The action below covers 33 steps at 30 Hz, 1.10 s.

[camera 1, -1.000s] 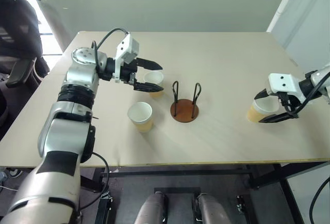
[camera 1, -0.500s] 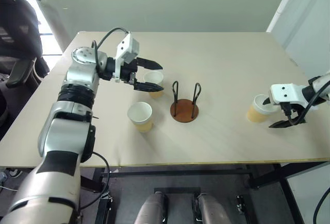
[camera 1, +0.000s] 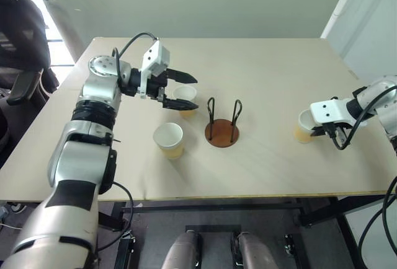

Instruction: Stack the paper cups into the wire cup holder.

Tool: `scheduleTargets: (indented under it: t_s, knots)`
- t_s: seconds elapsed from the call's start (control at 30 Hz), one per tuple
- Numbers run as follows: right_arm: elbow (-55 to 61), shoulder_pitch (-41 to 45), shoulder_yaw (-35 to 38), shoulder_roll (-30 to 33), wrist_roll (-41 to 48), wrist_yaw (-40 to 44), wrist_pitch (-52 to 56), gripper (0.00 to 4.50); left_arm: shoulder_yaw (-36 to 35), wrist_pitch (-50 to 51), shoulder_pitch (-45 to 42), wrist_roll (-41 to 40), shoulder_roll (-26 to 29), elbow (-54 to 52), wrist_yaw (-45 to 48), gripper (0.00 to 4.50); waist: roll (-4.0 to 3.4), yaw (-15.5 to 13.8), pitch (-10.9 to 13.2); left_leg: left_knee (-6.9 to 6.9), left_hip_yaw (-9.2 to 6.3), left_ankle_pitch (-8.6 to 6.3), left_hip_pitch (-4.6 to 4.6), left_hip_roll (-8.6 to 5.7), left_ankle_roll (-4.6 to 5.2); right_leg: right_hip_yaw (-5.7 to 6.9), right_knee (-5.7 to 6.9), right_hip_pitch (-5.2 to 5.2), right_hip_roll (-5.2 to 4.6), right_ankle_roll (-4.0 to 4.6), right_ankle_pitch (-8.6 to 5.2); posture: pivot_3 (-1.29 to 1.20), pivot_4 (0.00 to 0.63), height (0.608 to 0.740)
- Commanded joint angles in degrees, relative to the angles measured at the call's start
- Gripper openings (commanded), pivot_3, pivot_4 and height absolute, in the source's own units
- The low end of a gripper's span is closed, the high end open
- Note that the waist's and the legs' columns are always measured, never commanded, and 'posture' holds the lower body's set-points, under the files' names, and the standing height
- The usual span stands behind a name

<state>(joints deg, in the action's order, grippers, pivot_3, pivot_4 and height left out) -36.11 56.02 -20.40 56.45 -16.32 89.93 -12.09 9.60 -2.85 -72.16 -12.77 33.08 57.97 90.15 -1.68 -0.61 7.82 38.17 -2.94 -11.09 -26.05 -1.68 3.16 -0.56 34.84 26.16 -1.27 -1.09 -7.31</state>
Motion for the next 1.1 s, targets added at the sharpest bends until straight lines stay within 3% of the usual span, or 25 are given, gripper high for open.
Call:
scheduleTargets:
  t_s: [0.03, 0.4, 1.1]
  knots:
    - [2.6, 1.6, 0.6, 0.3, 0.6, 1.9, 0.3, 0.03, -1.3, -2.5, -1.3, 0.5, 0.7, 0.0, 2.3, 4.5, 0.0, 0.0, 0.0, 0.0, 0.0, -0.01, 0.0, 0.0, -0.01, 0.0, 0.0, 0.0, 0.0, 0.01, -0.01, 0.0, 0.15, 0.74]
    - [12.4, 4.5, -1.8, 0.1, 5.0, 2.6, 5.7, 0.03, 0.9, -3.2, -0.7, 0.3, 2.1, 0.2, 2.3, 4.5, 0.0, 0.1, 0.0, -0.01, 0.01, -0.04, 0.0, 0.0, -0.02, 0.0, 0.0, 0.02, 0.0, 0.27, -0.17, 0.0, 0.15, 0.74]
    - [22.0, 18.8, 0.0, -9.1, 8.2, 2.6, 17.4, 0.03, 1.0, -5.5, -0.9, 1.8, 1.4, 4.4, 2.3, 4.5, 0.0, 0.1, 0.0, -0.04, -0.05, -0.16, -0.04, 0.0, -0.1, 0.12, 0.06, 0.11, 0.0, 0.5, -0.34, 0.0, 0.15, 0.74]
